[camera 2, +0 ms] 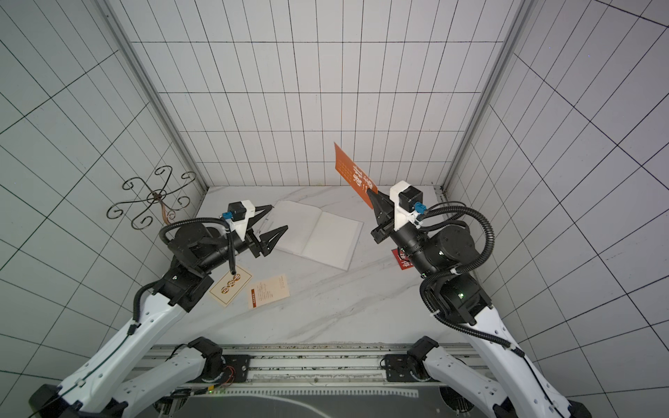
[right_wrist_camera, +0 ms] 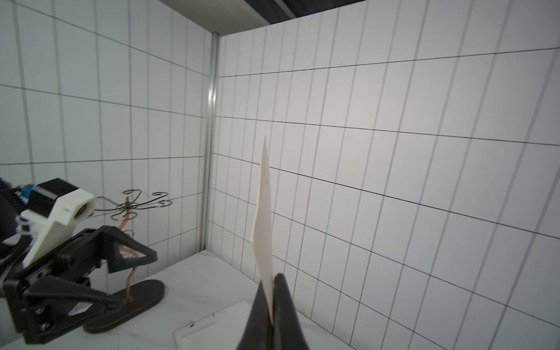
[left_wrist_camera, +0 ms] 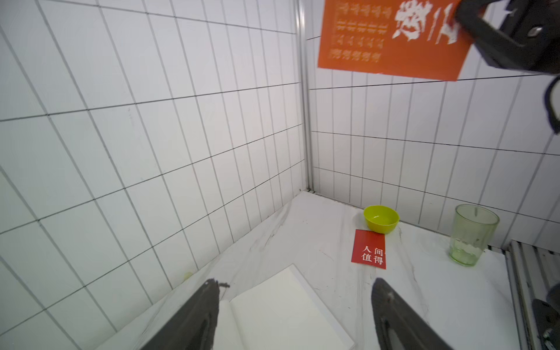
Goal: Place the photos into the photo albums
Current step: Insert the photo into the photo album.
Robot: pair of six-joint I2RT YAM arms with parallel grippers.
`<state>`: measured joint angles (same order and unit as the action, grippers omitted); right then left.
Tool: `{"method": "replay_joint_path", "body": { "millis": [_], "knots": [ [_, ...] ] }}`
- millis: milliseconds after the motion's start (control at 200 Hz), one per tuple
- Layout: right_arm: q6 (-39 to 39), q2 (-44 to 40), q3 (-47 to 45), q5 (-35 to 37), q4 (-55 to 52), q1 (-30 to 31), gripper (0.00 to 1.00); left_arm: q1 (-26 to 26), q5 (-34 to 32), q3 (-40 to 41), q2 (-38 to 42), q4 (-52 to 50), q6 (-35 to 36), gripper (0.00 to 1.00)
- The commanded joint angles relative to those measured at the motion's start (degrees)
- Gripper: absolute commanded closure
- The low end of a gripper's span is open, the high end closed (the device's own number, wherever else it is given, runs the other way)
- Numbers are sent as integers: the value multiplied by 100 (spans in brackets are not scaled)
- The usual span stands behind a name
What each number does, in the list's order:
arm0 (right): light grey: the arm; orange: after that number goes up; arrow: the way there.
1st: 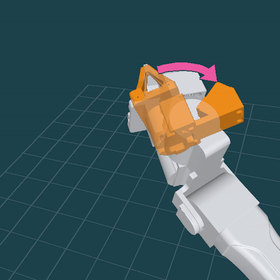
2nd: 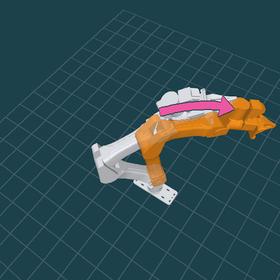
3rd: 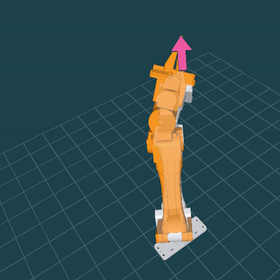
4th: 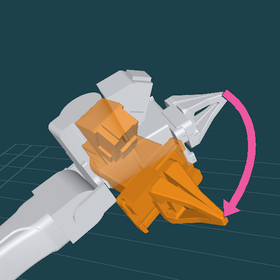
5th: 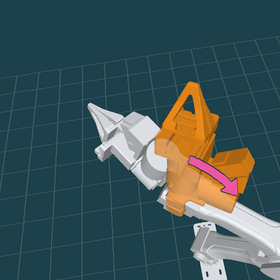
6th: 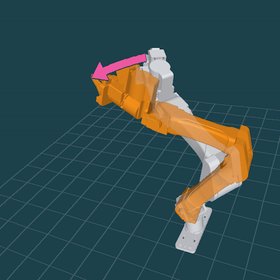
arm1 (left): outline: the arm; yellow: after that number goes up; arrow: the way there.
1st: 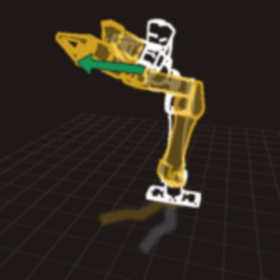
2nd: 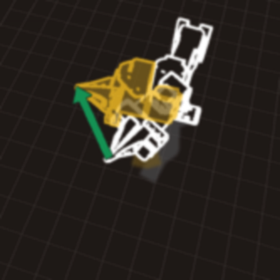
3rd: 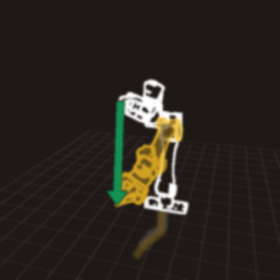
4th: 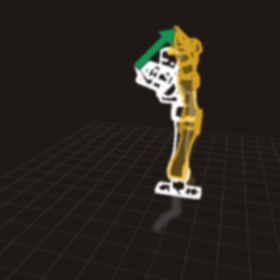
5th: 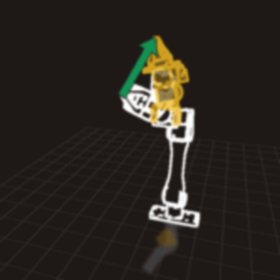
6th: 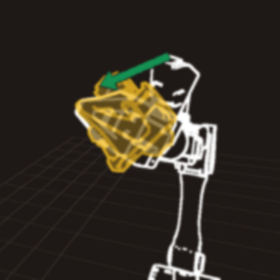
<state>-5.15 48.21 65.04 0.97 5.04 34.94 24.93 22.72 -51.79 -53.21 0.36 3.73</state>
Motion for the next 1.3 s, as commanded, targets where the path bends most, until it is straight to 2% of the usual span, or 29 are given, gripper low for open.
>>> {"method": "replay_joint_path", "body": {
  "millis": [0,120,535,820,1074,1294],
  "knots": [
    [659,66,-405,1326,216,19,100,-82,-1181,-358,-246,-436,-700,22],
    [953,135,-473,1259,215,6,100,-214,-942,-467,-470,-484,-898,22],
    [1477,699,-159,799,50,-30,100,-513,-722,-973,-1349,-801,-1489,26],
    [1613,795,-85,553,-53,-52,100,-515,-791,-605,-1570,-149,-1529,29],
    [1657,750,-259,588,-47,-79,100,-513,-840,-552,-1915,-93,-1555,30],
    [2055,921,-476,479,-5,-84,100,-512,-866,-496,-2408,-1,-1753,32]
  ]
}}
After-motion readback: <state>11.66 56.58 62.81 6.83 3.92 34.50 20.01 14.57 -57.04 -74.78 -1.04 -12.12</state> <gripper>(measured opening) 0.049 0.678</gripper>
